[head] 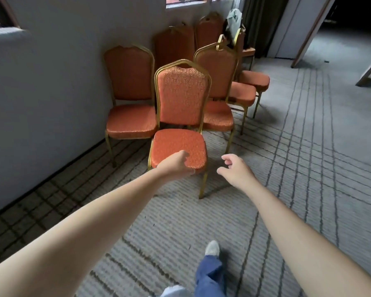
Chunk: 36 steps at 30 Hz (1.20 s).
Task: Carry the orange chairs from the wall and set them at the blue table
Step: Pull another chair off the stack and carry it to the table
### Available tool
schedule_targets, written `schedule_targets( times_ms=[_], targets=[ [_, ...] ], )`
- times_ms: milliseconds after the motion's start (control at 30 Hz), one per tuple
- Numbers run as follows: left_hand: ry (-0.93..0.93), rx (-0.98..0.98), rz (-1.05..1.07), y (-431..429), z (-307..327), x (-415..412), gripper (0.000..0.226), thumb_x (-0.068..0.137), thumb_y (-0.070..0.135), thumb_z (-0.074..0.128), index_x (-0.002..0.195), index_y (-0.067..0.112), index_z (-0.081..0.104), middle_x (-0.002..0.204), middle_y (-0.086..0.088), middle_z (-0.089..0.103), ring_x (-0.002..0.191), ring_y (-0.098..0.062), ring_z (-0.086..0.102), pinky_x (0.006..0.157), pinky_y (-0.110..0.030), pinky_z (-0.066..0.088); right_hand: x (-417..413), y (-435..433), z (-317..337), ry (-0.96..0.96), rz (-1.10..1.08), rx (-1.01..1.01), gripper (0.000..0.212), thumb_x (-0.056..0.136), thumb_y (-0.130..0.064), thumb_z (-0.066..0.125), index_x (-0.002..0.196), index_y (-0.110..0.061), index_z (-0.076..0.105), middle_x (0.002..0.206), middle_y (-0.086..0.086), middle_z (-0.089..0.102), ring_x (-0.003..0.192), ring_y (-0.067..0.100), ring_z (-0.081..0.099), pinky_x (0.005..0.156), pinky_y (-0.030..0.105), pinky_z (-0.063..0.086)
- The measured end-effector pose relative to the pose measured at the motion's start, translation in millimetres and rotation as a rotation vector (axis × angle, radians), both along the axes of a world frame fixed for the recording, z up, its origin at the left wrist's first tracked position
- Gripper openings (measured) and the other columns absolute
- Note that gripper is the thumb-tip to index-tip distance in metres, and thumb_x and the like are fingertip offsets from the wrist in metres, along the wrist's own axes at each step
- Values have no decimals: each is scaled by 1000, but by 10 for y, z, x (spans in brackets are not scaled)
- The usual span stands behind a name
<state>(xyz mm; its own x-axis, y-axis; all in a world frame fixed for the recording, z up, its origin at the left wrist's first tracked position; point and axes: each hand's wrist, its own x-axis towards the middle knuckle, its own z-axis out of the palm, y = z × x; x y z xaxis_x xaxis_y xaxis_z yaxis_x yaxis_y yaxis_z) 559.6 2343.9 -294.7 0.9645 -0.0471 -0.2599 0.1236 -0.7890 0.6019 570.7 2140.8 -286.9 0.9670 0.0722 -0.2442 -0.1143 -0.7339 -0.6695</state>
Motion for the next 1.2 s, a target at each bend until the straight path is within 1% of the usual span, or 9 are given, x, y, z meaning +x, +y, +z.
schedule_targets(
  times_ms=[167,267,467,567,733,867,1000,1100,1200],
  targets=[
    [-27,-41,132,-163,45,1464,65,85,29,66,143,16,38,140,-4,49,121,-19,53,97,-38,49,1705,-152,148,-37,130,-45,53,87,-24,63,138,-18,48,139,5,51,128,21,49,103,38,42],
    [-34,-66,199,-242,92,2167,65,86,29,64,144,17,36,142,-4,48,122,-19,53,95,-39,51,2651,-187,253,-67,187,-71,51,87,-26,63,135,-20,50,136,4,53,123,21,52,102,38,43],
    [-32,-130,330,-164,84,3415,64,87,29,65,143,18,37,142,-4,48,118,-20,56,88,-33,53,4142,55,262,-67,327,-69,49,87,-24,63,134,-19,51,133,4,55,121,20,53,98,35,42],
    [-49,-101,377,-55,-23,4211,63,87,34,65,142,19,38,141,-3,49,123,-19,53,96,-34,48,4996,237,211,-97,376,-58,48,86,-25,64,132,-20,53,131,4,56,119,20,54,101,38,44],
    [-49,-108,442,166,-87,5476,66,85,36,67,142,19,38,140,-4,51,123,-19,53,100,-36,46,6273,511,226,-103,433,-50,46,89,-24,61,134,-21,51,134,3,55,122,20,53,100,38,45],
    [-42,-147,504,233,-72,6148,65,86,36,66,142,20,38,139,-3,50,121,-19,54,99,-37,49,7058,659,219,-104,472,-55,44,92,-22,60,135,-20,51,136,3,54,123,20,52,96,33,43],
    [-39,-154,576,388,-140,6819,64,88,35,65,143,19,37,140,-3,49,121,-18,54,92,-29,50,7917,1039,121,-181,520,-93,44,91,-25,61,134,-20,53,137,5,52,121,22,52,94,35,46],
    [-30,-155,692,509,-232,7296,64,87,36,65,143,20,38,139,-1,51,118,-17,55,94,-34,51,8556,1434,-33,-204,651,-93,44,91,-24,62,134,-18,52,135,8,50,117,24,52,96,37,46],
    [-3,-157,846,561,-333,7694,62,87,36,63,142,21,39,138,-1,51,120,-18,54,97,-37,49,9090,1814,-186,-183,807,-85,49,90,-22,62,137,-16,49,138,9,49,123,25,49,101,38,42]
  ],
)
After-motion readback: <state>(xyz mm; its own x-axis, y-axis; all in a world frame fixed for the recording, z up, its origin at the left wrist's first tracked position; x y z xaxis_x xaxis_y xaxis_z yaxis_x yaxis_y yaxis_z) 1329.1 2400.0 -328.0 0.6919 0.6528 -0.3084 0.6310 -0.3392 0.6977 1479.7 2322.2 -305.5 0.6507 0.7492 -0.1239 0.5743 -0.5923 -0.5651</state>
